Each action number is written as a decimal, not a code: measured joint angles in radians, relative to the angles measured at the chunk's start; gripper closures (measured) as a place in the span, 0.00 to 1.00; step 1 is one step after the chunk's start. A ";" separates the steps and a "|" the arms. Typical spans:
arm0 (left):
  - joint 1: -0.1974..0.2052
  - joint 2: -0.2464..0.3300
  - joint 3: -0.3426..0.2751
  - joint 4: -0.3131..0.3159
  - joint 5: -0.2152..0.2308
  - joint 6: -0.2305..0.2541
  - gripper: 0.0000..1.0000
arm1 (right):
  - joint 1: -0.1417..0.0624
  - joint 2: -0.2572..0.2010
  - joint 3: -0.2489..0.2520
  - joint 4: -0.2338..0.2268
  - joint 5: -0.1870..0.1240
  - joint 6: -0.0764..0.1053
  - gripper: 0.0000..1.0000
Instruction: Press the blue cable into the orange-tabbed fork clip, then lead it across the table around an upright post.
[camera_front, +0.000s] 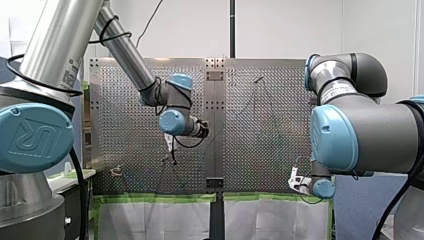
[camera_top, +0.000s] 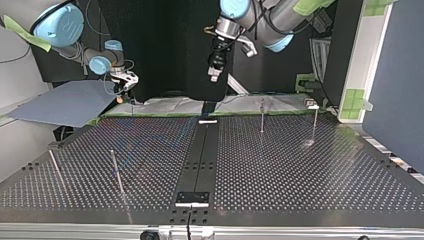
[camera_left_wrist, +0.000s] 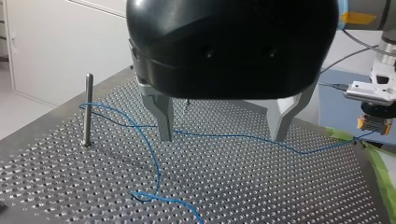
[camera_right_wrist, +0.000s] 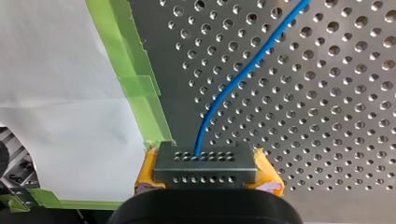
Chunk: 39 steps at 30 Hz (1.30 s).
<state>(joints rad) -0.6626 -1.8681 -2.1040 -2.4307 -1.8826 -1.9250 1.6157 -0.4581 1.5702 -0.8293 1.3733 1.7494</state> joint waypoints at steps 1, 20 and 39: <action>0.000 0.000 -0.008 0.007 0.000 0.000 0.00 | 0.000 0.000 0.000 0.001 0.000 -0.001 1.00; 0.003 0.001 -0.065 0.066 0.001 0.006 0.00 | 0.000 0.000 0.000 0.010 0.001 -0.003 1.00; 0.003 0.001 -0.066 0.066 0.001 0.006 0.00 | 0.000 0.000 0.000 0.010 0.001 -0.003 1.00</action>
<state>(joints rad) -0.6599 -1.8674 -2.1697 -2.3649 -1.8814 -1.9189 1.6160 -0.4581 1.5702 -0.8193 1.3745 1.7460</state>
